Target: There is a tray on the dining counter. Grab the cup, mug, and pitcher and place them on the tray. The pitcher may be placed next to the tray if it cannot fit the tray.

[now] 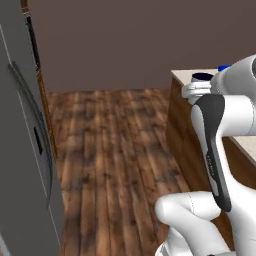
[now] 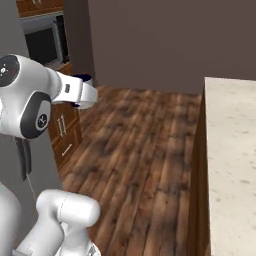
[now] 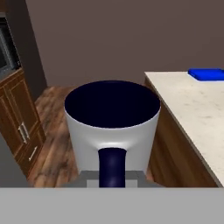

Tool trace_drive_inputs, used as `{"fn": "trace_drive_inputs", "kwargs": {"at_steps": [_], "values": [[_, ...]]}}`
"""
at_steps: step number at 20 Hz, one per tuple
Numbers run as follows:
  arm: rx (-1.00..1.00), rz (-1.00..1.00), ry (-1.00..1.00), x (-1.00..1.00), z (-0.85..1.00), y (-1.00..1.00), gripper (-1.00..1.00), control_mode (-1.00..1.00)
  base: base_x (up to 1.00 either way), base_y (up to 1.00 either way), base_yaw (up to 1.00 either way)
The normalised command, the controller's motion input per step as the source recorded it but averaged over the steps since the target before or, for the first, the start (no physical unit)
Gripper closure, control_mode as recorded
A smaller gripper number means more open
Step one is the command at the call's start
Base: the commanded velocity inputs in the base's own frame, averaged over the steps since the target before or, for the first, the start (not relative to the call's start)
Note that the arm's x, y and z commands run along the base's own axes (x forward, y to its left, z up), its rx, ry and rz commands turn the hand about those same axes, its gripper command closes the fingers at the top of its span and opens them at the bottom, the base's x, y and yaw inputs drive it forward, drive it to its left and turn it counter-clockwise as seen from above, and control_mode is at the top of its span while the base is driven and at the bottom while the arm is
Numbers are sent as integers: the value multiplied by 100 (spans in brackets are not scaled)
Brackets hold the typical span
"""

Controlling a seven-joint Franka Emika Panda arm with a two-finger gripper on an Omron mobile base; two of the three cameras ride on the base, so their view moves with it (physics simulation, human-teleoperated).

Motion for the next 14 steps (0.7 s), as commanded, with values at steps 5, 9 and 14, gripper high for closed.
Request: {"fn": "trace_drive_inputs", "kwargs": {"at_steps": [5, 9, 14], "values": [[0, 0, 0, 0, 0, 0, 100, 100, 100, 0, -23], [0, 0, 0, 0, 0, 0, 100, 100, 100, 13, -23], [0, 0, 0, 0, 0, 0, 100, 100, 100, 39, -29]]}}
